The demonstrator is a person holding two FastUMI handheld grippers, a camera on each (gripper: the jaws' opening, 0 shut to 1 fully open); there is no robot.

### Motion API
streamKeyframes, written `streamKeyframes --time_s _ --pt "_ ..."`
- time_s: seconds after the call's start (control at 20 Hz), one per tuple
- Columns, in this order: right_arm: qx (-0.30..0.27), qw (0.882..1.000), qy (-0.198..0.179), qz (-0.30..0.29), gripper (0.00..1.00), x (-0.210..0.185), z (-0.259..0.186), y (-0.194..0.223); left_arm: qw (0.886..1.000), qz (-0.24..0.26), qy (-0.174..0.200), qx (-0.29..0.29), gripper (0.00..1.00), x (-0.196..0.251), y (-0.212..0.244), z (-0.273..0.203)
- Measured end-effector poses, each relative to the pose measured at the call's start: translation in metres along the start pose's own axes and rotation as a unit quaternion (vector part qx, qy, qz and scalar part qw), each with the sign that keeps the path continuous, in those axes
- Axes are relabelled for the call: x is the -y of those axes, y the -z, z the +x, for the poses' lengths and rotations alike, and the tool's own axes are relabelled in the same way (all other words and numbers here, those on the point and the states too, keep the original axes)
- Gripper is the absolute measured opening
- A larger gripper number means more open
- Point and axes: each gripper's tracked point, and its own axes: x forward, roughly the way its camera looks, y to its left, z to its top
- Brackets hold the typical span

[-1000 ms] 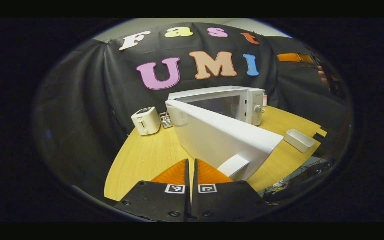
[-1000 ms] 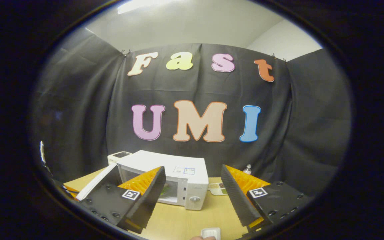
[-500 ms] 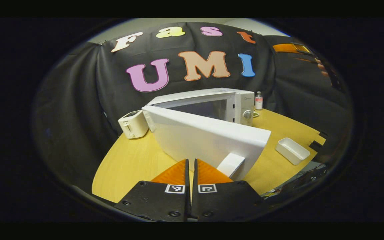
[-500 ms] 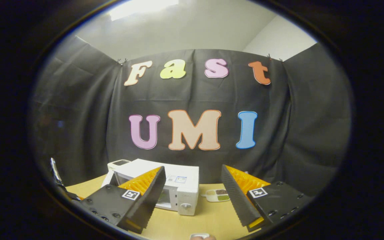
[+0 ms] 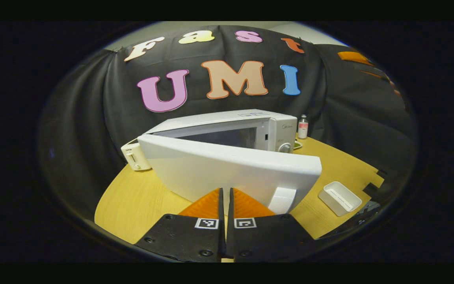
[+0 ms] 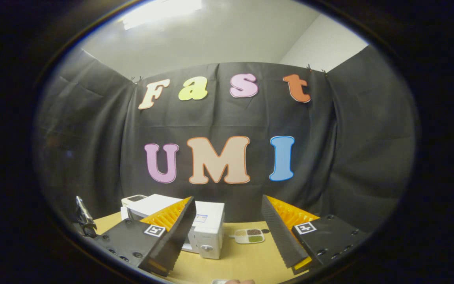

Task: Open the microwave oven with the left hand, put the food in, and close the microwave oven.

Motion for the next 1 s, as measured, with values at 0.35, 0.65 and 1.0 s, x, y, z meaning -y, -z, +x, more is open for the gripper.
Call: streamKeyframes --time_s 0.35,0.65,1.0 --pt "0.002 1.000 -0.006 -0.002 0.96 0.017 -0.007 -0.009 1.000 0.014 0.004 -0.002 0.00 0.019 -0.012 0.043" --pt "0.010 1.000 -0.016 -0.014 0.96 0.025 -0.014 -0.012 1.000 0.007 -0.001 0.004 0.00 0.027 -0.033 0.087" --pt "0.009 1.000 -0.028 -0.007 0.96 0.025 -0.012 -0.010 1.000 -0.022 -0.008 0.018 0.00 0.037 -0.067 0.118"
